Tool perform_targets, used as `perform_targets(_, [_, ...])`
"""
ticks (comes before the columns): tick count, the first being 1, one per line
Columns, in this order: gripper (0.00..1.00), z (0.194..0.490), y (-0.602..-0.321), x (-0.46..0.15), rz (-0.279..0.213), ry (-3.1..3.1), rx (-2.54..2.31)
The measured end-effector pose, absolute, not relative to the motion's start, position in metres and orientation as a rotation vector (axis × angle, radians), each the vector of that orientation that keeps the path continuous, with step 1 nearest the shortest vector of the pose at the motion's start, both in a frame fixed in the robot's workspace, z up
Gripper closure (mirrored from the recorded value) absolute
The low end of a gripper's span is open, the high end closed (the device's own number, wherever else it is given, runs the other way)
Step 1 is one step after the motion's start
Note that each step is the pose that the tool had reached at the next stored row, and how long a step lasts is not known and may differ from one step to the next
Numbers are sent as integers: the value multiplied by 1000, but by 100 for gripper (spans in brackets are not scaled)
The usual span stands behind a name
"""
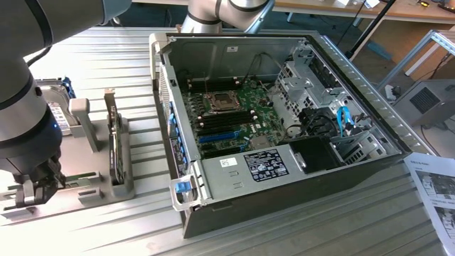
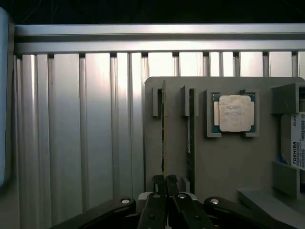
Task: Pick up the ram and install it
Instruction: 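Pick up the ram and move it above insertion slot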
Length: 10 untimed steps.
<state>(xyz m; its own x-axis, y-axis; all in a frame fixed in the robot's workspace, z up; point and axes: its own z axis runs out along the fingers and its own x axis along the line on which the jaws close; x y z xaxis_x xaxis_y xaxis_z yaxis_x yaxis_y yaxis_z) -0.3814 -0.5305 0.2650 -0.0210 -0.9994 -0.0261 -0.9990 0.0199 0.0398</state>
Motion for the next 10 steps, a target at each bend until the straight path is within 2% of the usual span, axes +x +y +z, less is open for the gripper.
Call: perform_targets(10, [88,280,-530,-381,-73,-2237,2192])
